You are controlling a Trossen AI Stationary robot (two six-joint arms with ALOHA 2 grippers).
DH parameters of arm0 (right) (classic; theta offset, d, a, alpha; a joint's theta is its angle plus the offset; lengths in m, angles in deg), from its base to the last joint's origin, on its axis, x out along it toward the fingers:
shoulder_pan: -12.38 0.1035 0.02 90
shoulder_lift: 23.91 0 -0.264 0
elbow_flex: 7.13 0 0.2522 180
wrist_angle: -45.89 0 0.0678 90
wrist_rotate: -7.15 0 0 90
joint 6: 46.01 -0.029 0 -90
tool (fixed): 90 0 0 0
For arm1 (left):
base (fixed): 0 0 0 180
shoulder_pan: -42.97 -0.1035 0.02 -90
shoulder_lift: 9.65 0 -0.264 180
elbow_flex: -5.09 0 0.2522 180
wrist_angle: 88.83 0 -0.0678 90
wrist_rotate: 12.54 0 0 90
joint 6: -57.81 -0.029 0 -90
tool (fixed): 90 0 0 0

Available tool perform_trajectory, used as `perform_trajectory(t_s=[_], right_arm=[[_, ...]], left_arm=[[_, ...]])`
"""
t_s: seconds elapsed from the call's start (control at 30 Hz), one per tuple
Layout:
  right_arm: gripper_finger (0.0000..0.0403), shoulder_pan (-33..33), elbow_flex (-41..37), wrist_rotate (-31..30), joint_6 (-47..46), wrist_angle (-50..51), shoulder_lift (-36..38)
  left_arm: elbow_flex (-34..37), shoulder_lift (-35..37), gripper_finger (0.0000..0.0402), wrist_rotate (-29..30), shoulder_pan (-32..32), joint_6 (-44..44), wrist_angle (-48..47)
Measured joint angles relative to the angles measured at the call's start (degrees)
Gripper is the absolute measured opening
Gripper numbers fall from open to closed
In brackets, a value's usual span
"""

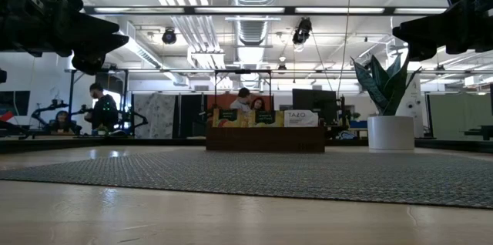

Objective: Pick & Place Tea
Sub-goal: Return to Home Position

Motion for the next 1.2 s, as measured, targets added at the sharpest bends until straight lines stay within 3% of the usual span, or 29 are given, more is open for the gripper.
perform_trajectory(t_s=[0.77, 1.2], right_arm=[[0.0068, 0.00, 0.00, 0.01, 0.00, 0.00, -0.02], [0.0084, 0.00, 0.00, 0.01, 0.00, 0.00, -0.02]], left_arm=[[0.02, -0.02, 0.0151, 0.00, 0.01, 0.00, -0.01], [0.01, -0.02, 0.0151, 0.00, 0.00, 0.00, -0.02]])
